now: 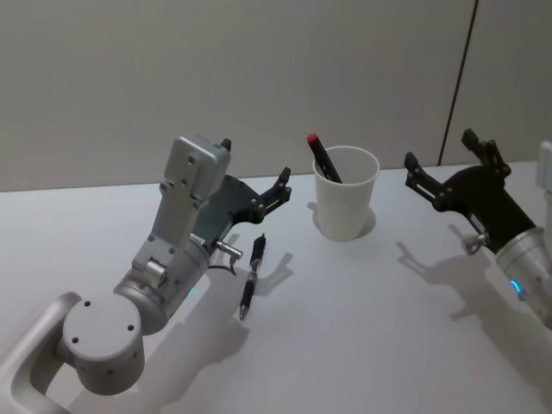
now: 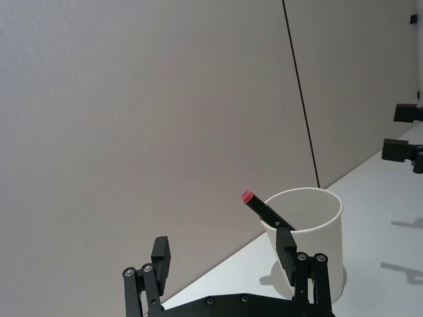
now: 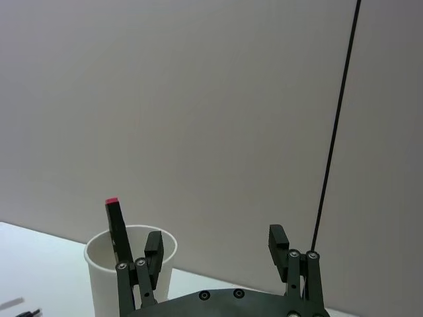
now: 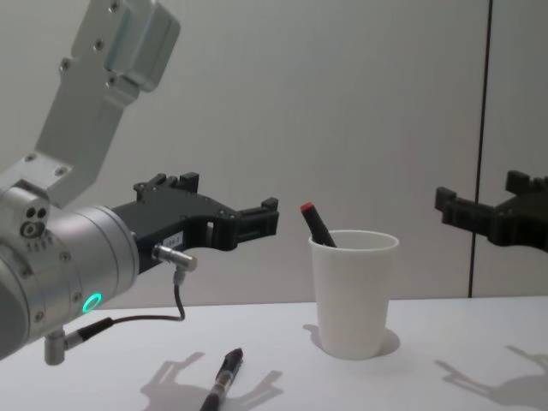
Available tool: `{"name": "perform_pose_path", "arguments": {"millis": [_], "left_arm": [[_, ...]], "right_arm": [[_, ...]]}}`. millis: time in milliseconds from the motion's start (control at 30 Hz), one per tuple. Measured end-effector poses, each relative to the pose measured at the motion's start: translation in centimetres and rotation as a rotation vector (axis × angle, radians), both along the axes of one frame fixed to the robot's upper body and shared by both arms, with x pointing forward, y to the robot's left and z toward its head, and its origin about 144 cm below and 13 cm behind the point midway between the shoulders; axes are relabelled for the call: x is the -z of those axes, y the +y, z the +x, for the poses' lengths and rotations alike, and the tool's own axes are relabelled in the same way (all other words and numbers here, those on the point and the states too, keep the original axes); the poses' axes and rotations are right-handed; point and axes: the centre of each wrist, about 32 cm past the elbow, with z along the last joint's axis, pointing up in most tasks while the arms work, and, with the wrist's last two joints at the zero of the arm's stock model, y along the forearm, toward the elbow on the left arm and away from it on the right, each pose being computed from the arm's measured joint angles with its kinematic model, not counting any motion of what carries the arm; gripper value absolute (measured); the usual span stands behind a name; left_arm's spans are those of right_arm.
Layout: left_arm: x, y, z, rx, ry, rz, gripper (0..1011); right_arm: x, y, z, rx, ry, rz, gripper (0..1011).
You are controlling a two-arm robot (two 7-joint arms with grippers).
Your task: Place the pen into the pen holder.
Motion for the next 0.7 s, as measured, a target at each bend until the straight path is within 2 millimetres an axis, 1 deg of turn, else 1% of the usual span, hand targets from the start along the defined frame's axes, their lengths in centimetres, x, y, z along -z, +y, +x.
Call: {"name": "perform_pose_path", "arguments": {"millis": [200,500,700], "left_arm": [[0.0,0.0,0.0,0.000,0.000,0.000,1001],[0.0,0.0,0.0,0.000,0.000,0.000,1001],[0.0,0.0,0.0,0.000,0.000,0.000,1001]], "right_arm": [[-0.4,0.0,-1.4,0.017,0.038,0.008,1002],[-1.3,0.0,-4.1,0.043,0.108,0.019,1002],[-1.7,0.1,-5.2,0.052,0.137,0.022,1002]]}}
